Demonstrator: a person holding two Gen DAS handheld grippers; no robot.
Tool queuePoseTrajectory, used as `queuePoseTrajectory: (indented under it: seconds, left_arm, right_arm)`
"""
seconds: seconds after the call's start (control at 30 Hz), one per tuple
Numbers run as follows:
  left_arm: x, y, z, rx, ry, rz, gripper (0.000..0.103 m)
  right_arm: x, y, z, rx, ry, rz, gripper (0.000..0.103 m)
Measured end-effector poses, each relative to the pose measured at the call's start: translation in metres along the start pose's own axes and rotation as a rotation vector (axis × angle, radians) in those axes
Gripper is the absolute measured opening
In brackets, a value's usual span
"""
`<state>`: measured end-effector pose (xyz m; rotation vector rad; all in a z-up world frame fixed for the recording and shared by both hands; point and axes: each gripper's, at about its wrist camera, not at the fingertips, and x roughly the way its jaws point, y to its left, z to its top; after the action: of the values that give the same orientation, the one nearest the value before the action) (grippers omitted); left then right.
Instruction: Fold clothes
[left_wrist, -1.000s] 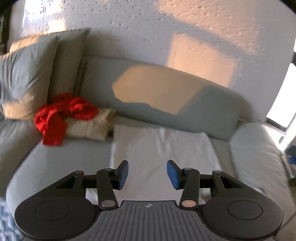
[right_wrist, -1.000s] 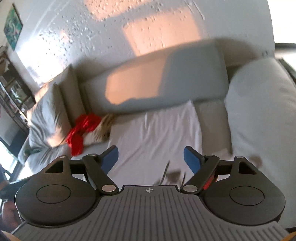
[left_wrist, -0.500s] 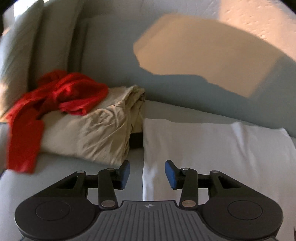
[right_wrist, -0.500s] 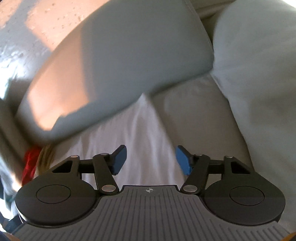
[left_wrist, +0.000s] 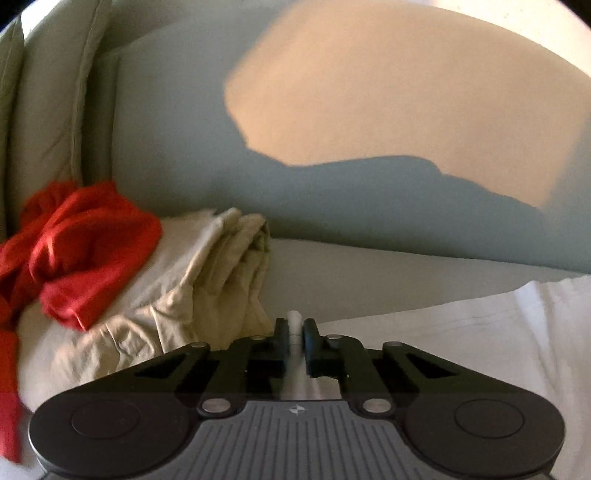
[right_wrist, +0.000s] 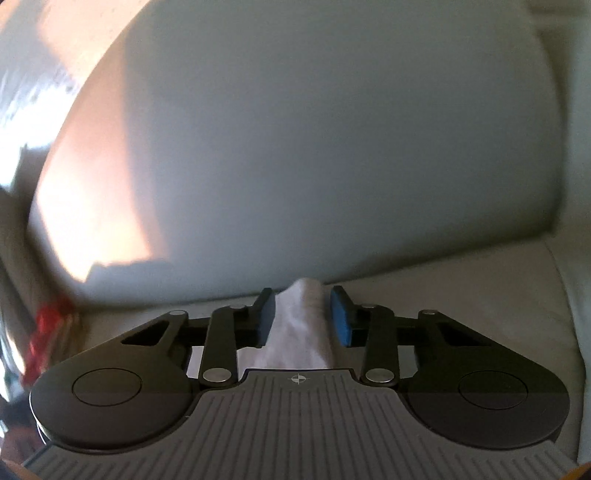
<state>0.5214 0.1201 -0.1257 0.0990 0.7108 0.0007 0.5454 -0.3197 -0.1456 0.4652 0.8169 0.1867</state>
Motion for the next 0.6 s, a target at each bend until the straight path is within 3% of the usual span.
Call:
queuePoseTrajectory:
  seconds: [0.07, 0.17, 0.27, 0.37, 0.5, 0.53, 0.6]
  left_arm:
    - [-0.006, -0.002, 0.0, 0.021, -0.046, 0.038, 0.002]
    - [-0.011, 0.004, -0.002, 0.0, -0.112, 0.095, 0.002]
    - [0.003, 0.003, -0.01, 0.016, -0.084, 0.153, 0.003]
    - [0.009, -0.002, -0.011, 0.037, -0.068, 0.182, 0.004]
    - [0.001, -0.002, -0.004, 0.031, -0.036, 0.168, 0.025]
    - [-0.007, 0.0, -0.003, 0.018, -0.029, 0.151, 0.033]
    - [-0.036, 0.004, -0.003, -0.015, -0.036, 0.127, 0.038]
  right_arm:
    - [0.005, 0.012, -0.001, -0.09, 0.01, -0.018, 0.004]
    - [-0.001, 0.028, -0.005, -0.181, -0.078, -0.086, 0.003]
    - [-0.005, 0.03, -0.009, -0.143, -0.172, -0.149, 0.003]
    - [0.009, 0.025, -0.014, -0.12, -0.184, -0.271, 0.0]
    - [0.01, 0.007, -0.013, -0.003, -0.142, -0.268, 0.002]
    - [-0.001, 0.009, -0.013, 0.015, -0.158, -0.256, 0.007]
    - [-0.028, 0.013, -0.014, 0.038, -0.2, -0.216, 0.012]
